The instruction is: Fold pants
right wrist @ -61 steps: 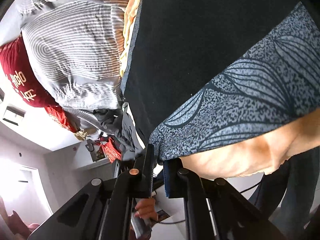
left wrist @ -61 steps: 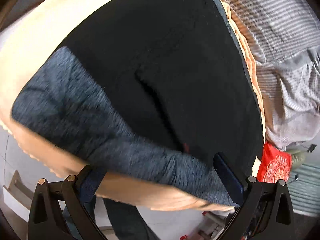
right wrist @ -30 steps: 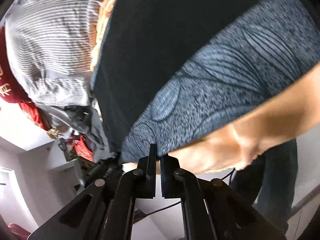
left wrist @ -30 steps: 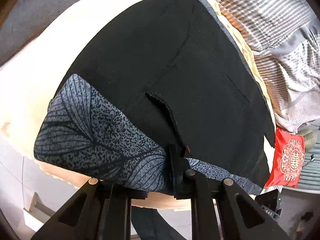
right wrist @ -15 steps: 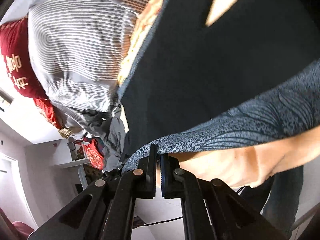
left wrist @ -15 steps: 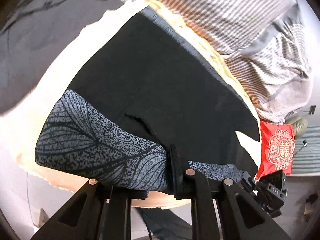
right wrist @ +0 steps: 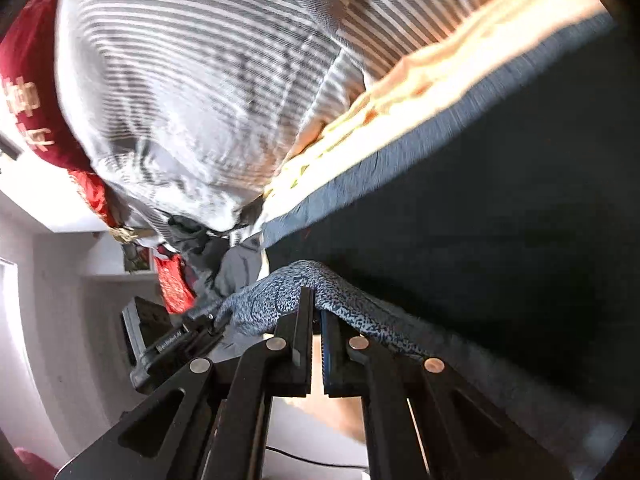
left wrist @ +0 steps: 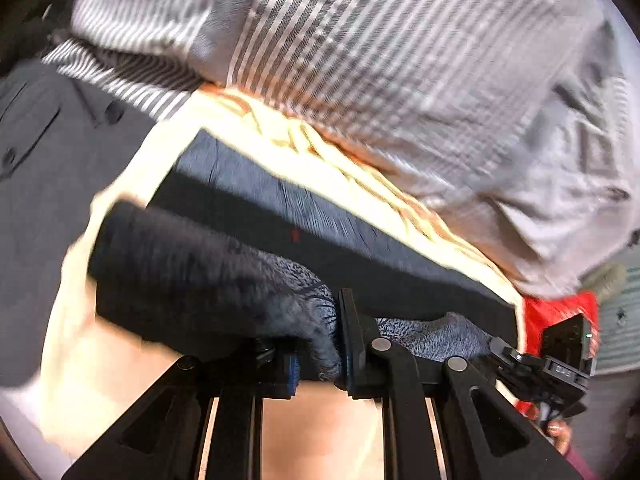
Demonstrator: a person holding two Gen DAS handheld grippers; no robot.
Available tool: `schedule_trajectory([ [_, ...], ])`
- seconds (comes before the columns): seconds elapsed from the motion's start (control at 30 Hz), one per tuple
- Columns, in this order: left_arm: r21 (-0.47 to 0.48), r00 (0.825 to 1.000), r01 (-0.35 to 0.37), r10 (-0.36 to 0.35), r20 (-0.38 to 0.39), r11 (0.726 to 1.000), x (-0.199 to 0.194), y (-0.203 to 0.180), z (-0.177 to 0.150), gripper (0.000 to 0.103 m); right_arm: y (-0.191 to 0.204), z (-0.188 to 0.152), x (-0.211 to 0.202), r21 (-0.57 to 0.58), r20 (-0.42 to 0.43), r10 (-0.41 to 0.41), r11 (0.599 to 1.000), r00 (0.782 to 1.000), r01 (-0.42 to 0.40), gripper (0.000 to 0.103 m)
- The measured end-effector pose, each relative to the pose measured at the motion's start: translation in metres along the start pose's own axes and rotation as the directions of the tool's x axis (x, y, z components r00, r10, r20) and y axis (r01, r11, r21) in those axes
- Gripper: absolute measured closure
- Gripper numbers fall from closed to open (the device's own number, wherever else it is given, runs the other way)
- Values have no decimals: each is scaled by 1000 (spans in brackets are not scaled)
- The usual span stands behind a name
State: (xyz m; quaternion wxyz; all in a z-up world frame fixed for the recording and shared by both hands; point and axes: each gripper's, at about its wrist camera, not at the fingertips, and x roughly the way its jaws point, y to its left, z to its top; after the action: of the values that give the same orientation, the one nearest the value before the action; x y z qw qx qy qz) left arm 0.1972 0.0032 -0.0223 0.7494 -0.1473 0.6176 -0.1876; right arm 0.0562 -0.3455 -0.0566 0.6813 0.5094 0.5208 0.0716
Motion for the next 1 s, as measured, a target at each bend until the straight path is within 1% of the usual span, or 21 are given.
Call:
schedule_trajectory([
  [0.1,-13,996,-85,85,-17,996,42,-4,28,86,-9,46,26,-14,-60,-62,998,996,61,99],
  [0.17,-26,988,-151,150,-39,988,68,-1,37,86,-20,70,46,-15,-99,-101,995,990,100,99],
  [0.23,-41,981,-189,187,-54,981,85,3,43,85,-34,89,68,-17,-139,-144,990,980,143,99],
  [0.27,-51,979,-200,197,-54,978,91,4,46,85,-41,93,74,-18,-151,-155,988,976,154,99],
  [0.37,-89,980,-191,185,-69,978,86,4,49,85,-59,105,93,-8,-183,-177,984,967,179,99],
  [0.43,-81,984,-171,166,-65,982,73,1,50,85,-68,107,97,21,-195,-163,985,967,171,99],
  [0.47,-60,983,-177,175,-48,982,61,-3,49,84,-70,108,98,27,-198,-158,986,967,167,99],
  [0.5,-31,979,-202,201,-20,979,48,-7,48,74,-70,109,97,30,-201,-155,986,967,164,99],
  [0.53,-11,971,-238,238,23,971,34,-11,47,64,-70,111,97,32,-208,-154,986,966,164,99],
  [0.57,2,959,-272,271,81,962,19,-14,47,40,-70,113,95,31,-213,-155,986,965,165,99],
  [0.6,13,948,-293,289,132,956,8,-16,46,32,-69,115,94,31,-219,-154,986,963,165,98],
  [0.63,28,942,-306,299,154,952,1,-17,44,32,-65,117,92,26,-226,-154,986,962,164,95],
  [0.67,64,941,-318,307,142,946,1,-20,43,32,-61,119,89,18,-225,-155,986,962,163,94],
  [0.7,98,941,-329,318,114,939,5,-23,42,32,-52,119,85,-5,-217,-163,986,962,166,91],
  [0.73,142,936,-351,343,82,925,15,-26,37,32,-41,117,80,-46,-203,-186,983,961,180,84],
  [0.77,175,930,-367,361,66,914,23,-27,33,32,-25,114,74,-105,-175,-211,975,962,195,81],
  [0.8,209,924,-381,378,52,901,35,-31,30,32,-8,108,66,-176,-136,-228,963,964,203,74],
  [0.83,235,920,-389,390,43,891,45,-34,27,32,7,102,62,-228,-120,-225,954,967,193,73],
  [0.9,244,924,-376,381,27,894,62,-36,22,32,25,91,66,-286,-149,-200,946,968,152,73],
  [0.93,241,926,-369,377,17,897,73,-37,23,32,29,85,74,-303,-181,-200,943,963,139,73],
  [1.0,227,916,-391,401,5,892,97,-42,27,32,25,77,97,-329,-237,-259,928,937,173,73],
])
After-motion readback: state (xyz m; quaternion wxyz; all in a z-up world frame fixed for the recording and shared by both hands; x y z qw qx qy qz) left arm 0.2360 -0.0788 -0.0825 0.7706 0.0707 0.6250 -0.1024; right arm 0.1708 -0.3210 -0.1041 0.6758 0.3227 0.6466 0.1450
